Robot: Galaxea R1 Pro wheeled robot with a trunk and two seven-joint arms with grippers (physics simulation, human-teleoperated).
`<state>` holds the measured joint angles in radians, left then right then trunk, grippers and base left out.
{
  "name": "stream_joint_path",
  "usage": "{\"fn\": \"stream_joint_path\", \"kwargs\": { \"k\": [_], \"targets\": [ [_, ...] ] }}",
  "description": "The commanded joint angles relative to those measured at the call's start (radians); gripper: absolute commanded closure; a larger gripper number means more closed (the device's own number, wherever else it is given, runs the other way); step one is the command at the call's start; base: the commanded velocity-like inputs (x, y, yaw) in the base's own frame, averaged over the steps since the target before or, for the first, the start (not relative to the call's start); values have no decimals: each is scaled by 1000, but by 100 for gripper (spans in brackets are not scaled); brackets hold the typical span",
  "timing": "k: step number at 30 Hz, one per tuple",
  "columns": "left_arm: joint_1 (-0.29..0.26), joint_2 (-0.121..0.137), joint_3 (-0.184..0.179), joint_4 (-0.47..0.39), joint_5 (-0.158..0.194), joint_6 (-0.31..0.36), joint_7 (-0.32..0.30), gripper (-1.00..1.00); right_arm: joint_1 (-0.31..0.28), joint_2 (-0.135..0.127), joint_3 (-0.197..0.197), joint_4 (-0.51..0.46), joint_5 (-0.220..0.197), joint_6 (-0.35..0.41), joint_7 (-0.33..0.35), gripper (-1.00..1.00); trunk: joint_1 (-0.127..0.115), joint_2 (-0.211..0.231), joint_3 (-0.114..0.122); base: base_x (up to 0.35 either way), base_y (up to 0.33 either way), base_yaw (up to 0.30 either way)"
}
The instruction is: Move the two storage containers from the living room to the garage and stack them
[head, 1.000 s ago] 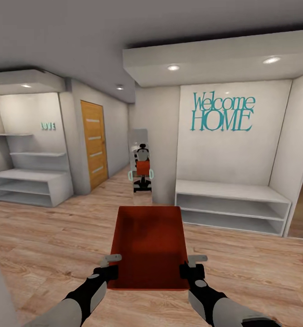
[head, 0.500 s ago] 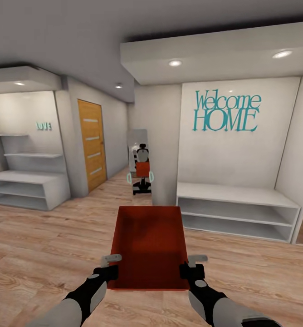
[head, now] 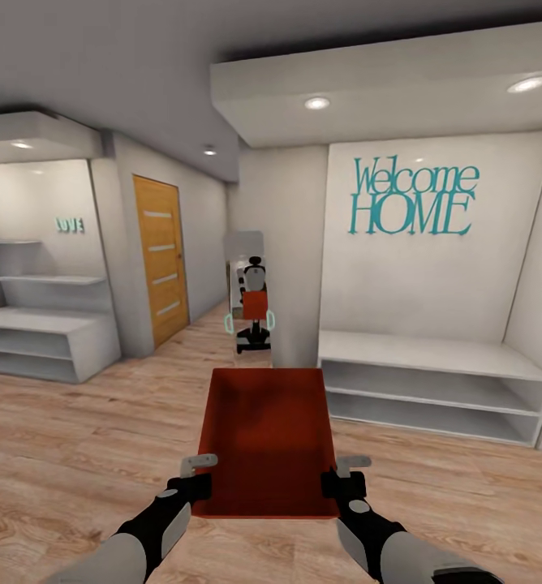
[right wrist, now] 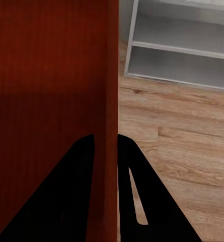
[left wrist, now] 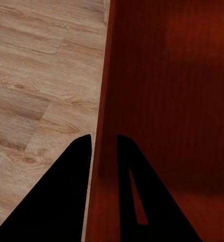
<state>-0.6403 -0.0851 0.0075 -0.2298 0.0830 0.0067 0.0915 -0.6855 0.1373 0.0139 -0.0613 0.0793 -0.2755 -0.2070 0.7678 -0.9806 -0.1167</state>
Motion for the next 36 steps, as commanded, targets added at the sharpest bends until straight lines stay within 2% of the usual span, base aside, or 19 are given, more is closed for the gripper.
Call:
{"fn": "stream_joint_path", "kwargs": {
  "k": [1, 36],
  "targets": [
    [1, 5, -6, -1, -2, 1, 37, 100, -2, 1, -94, -51, -4, 4, 14, 100, 1, -1, -2, 321, 0, 0],
    [1, 5, -6, -2, -2, 1, 37, 100, -2, 1, -94, -51, -4, 3, 15, 100, 1, -1, -2, 321, 0, 0]
  ]
}}
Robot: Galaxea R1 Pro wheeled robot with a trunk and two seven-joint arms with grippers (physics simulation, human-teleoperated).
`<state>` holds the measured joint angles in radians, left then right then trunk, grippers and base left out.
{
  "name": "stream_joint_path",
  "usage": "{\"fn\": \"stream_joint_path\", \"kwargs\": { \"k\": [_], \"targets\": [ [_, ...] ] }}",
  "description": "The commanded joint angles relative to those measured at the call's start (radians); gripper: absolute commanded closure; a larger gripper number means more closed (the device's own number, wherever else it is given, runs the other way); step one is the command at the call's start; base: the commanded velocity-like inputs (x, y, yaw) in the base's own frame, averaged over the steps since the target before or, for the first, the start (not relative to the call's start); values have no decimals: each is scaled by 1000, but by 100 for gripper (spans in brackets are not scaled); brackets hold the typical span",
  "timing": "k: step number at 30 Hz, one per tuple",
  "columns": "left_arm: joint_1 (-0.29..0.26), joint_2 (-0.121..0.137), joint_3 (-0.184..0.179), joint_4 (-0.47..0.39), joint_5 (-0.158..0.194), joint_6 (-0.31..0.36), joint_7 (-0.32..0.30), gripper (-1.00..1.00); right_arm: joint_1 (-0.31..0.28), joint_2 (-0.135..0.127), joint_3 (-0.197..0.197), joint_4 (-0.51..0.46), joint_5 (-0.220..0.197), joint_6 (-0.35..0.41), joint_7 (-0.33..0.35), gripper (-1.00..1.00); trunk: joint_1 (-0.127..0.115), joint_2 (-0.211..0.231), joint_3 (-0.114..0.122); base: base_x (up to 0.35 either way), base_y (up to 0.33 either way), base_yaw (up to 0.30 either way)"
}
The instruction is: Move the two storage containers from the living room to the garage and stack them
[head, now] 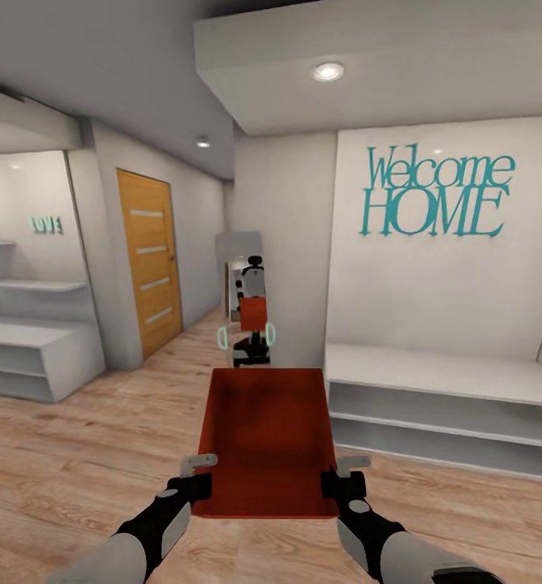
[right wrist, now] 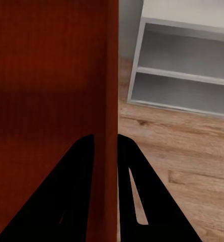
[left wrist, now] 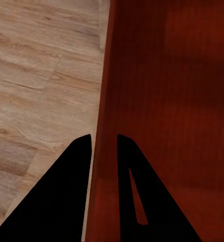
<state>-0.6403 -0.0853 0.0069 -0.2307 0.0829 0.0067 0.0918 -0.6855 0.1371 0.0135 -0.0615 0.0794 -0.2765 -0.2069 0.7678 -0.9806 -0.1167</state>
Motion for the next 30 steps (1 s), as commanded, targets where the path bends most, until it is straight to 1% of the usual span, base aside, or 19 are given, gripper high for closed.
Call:
{"fn": "stream_joint_path", "kwargs": {
  "k": [1, 5, 8, 30],
  "targets": [
    [1, 6, -5, -1, -2, 1, 37, 100, -2, 1, -93, -50, -4, 4, 15, 100, 1, -1, -2, 321, 0, 0],
    [0, 6, -5, -1, -2, 1, 37, 100, -2, 1, -93, -50, -3, 4, 15, 100, 1, -1, -2, 321, 0, 29],
    [1, 5, -5, 0, -2, 1, 37, 100, -1, 1, -93, -50, -3, 4, 16, 100, 1, -1, -2, 321, 0, 197],
    [1, 6, -5, -1, -2, 1, 37, 100, -2, 1, -93, -50, -3, 3, 15, 100, 1, -1, -2, 321, 0, 277]
  ]
}}
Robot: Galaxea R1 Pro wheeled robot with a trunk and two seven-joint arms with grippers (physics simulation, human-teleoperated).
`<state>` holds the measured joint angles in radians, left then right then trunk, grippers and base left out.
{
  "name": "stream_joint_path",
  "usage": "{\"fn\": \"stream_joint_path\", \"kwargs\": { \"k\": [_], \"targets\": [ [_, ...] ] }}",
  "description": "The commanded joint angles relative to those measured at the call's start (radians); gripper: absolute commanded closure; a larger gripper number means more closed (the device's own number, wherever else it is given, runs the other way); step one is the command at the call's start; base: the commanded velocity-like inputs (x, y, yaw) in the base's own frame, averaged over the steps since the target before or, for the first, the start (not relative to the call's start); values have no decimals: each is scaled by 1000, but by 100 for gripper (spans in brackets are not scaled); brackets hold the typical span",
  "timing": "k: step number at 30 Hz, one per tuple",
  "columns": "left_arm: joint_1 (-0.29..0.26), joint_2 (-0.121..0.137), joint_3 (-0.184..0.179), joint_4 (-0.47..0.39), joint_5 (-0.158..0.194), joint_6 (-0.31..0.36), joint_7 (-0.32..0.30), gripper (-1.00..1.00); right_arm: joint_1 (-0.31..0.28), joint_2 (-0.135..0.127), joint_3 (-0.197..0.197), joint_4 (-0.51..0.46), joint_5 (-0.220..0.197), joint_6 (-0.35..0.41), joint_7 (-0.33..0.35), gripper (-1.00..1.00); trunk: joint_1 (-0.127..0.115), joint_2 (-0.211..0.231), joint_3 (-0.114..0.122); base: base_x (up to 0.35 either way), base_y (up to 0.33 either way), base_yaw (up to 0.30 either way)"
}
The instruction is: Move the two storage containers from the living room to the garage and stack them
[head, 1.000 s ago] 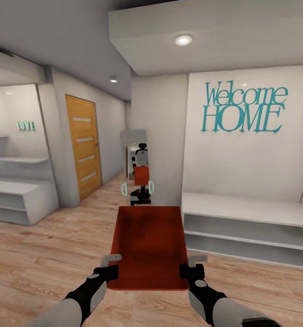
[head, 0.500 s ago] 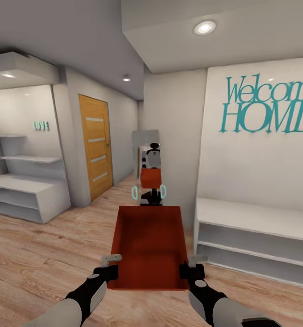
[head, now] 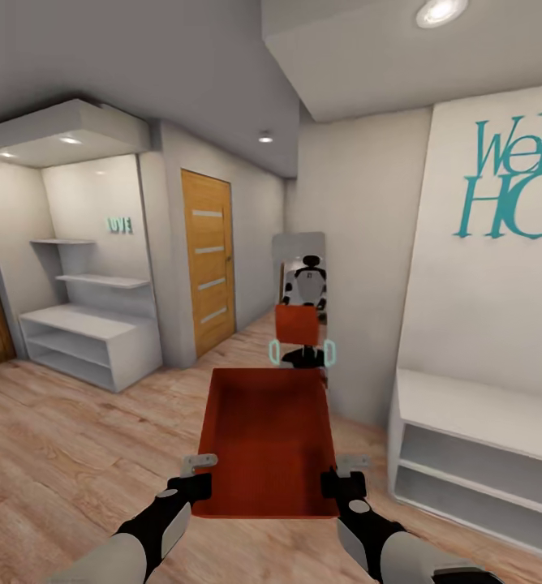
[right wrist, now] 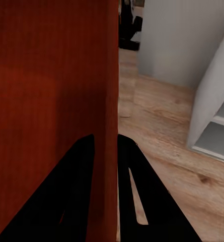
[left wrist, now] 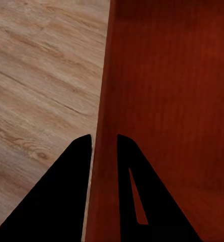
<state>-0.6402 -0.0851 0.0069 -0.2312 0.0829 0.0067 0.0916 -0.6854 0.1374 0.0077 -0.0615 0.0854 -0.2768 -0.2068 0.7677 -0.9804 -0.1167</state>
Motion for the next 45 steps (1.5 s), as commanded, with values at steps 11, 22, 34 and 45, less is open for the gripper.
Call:
{"fn": "stream_joint_path", "kwargs": {
  "k": [11, 22, 34, 45],
  "targets": [
    [1, 5, -5, 0, -2, 1, 37, 100, -2, 1, -87, -50, -9, 3, 14, 100, 1, -1, -2, 321, 0, 282],
    [1, 5, -5, 0, -2, 1, 37, 100, -2, 1, -87, -52, -9, 2, 12, 100, 1, -1, -2, 321, 0, 282],
    [1, 5, -6, 0, -2, 1, 37, 100, -2, 1, -87, -52, -9, 2, 11, 100, 1, -1, -2, 321, 0, 281],
    [0, 5, -5, 0, -2, 1, 37, 100, -2, 1, -87, -52, -9, 2, 10, 100, 1, -1, -2, 321, 0, 281]
  ]
}}
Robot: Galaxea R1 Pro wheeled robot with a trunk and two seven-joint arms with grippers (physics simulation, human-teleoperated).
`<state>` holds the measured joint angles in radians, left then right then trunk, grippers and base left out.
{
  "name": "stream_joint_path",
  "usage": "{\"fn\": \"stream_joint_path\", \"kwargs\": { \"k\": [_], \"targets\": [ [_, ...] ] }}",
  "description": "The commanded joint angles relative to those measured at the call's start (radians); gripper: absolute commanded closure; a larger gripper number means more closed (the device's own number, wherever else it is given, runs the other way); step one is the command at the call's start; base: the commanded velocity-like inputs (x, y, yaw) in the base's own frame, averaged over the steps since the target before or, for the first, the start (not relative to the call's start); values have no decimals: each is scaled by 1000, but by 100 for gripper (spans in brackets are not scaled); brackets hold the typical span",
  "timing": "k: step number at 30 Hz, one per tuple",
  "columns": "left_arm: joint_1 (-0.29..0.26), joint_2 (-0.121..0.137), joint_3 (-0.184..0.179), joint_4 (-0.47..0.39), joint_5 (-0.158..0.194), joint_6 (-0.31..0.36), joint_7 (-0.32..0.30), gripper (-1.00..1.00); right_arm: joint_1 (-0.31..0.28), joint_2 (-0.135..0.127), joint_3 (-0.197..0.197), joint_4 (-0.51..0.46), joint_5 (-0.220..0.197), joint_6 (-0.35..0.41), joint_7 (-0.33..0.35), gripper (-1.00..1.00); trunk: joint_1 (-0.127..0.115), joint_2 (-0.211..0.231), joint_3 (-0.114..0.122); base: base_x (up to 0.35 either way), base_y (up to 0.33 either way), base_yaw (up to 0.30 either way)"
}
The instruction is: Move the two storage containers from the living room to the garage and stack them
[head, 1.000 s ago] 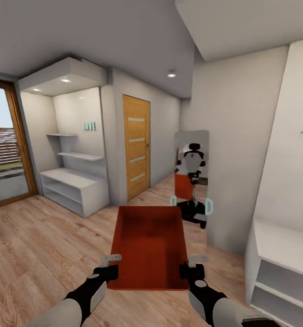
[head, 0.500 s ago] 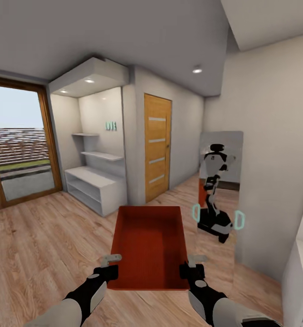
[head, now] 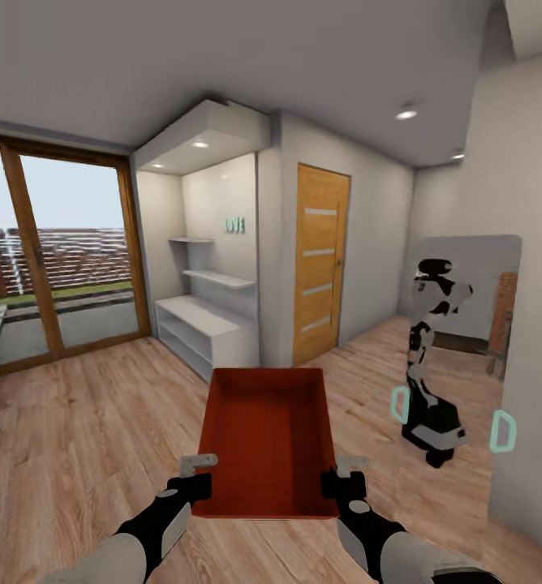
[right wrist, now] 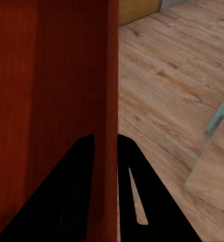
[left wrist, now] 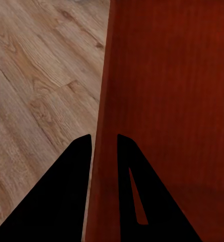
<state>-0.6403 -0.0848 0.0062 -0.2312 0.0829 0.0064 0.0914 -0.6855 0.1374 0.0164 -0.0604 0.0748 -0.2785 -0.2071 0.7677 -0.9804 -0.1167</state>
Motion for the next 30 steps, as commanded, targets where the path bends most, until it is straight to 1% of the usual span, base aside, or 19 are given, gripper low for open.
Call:
{"fn": "stream_joint_path", "kwargs": {
  "k": [1, 7, 30],
  "targets": [
    [1, 5, -5, 0, -2, 1, 37, 100, -2, 1, -96, -53, 2, 4, 11, 100, 1, -1, -2, 321, 0, 260],
    [1, 6, -5, 0, -1, 1, 37, 100, -2, 1, -96, -52, 2, 5, 14, 100, 1, -1, -2, 321, 0, 82],
    [1, 5, -5, 1, -2, 1, 37, 100, -2, 1, -96, -52, 2, 5, 14, 100, 1, -1, -2, 321, 0, 1]
  ]
}}
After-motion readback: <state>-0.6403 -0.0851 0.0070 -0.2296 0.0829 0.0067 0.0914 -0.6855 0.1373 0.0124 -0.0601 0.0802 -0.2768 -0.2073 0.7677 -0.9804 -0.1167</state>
